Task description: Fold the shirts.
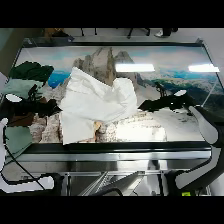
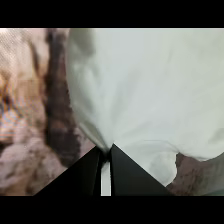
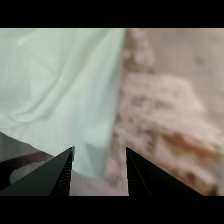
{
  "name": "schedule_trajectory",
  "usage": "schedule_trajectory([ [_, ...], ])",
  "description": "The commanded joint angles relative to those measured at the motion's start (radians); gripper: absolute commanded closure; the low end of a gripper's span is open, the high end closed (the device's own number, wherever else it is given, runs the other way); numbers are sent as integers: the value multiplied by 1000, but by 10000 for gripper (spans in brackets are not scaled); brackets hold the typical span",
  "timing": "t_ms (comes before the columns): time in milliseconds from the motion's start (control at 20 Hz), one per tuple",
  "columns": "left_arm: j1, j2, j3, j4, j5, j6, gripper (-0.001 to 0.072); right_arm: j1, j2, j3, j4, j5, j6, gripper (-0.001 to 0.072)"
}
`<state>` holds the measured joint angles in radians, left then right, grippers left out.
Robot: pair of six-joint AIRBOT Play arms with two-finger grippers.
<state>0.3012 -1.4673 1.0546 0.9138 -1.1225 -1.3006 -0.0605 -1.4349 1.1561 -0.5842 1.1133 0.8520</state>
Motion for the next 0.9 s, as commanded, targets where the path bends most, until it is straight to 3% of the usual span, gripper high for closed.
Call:
schedule_trajectory([
  [0,7,2,5,10,1,7,689,104,-48,-6,5,-72,1,326],
  [50,7,2,5,9,0,15,689,117,-48,-5,6,-78,1,329],
  [100,7,2,5,8,0,18,689,123,-48,2,10,-77,0,411],
  [200,6,6,13,-6,-6,26,689,122,-33,24,27,-50,-3,662],
  [250,2,17,26,-23,-18,48,690,122,-10,48,27,-27,-3,694],
  [400,2,125,125,-188,-66,109,690,96,141,179,43,40,2,694],
  [600,1,372,439,-378,-74,142,690,31,438,430,76,35,1,694],
  [850,1,645,830,-345,90,202,690,19,757,563,59,-95,-71,694],
])
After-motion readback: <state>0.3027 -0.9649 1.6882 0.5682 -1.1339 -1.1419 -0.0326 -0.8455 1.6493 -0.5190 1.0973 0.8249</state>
